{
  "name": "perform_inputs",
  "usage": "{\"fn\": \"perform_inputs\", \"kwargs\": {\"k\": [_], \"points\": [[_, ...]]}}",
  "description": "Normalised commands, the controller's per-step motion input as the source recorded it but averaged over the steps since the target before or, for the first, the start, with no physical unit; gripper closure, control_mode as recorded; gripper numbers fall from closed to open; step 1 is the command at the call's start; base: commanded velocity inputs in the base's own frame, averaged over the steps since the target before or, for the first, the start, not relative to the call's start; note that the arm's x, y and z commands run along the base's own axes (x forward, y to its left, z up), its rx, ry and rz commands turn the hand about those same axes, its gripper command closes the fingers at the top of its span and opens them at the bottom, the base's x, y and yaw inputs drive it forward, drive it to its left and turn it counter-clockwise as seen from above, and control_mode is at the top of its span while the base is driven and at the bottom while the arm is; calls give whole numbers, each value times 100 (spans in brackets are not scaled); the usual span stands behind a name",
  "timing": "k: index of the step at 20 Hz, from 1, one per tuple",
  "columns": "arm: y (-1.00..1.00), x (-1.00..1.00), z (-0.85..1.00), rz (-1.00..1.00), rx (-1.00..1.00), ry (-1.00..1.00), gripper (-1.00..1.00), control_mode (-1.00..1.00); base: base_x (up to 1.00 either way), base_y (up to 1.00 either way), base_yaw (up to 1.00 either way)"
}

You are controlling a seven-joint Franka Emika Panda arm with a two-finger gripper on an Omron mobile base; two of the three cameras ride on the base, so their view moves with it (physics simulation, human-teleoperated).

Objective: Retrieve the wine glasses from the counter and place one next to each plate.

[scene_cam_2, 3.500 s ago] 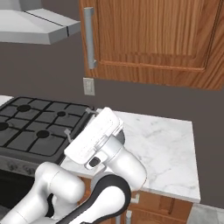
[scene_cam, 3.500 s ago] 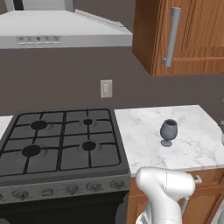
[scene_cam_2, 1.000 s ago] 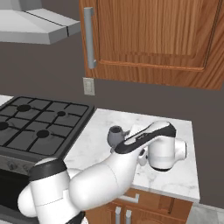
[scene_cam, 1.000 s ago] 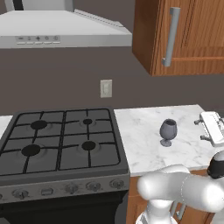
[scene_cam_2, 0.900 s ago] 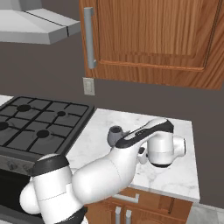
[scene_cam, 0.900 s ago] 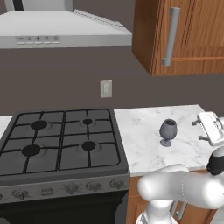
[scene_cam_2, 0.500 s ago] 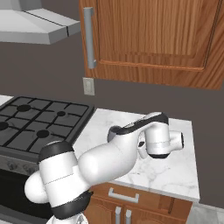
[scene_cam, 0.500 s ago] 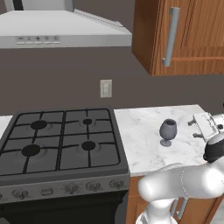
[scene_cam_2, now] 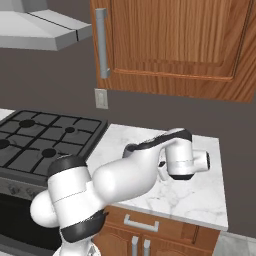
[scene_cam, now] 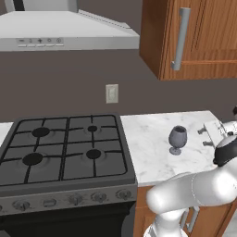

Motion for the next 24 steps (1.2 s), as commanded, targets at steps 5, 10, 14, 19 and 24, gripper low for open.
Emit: {"fn": "perform_inputs", "kwargs": {"k": [5, 10, 14, 19, 24], "points": [[0, 9, -20, 0, 0, 0, -100, -100, 0, 0, 0], [0, 6, -33, 0, 0, 1, -100, -100, 0, 0, 0], [0, 0, -28, 0, 0, 0, -100, -100, 0, 0, 0], [0, 7, -30, 0, 0, 2, -100, -100, 0, 0, 0], [0, 13, -35, 0, 0, 8, -100, -100, 0, 0, 0]]}}
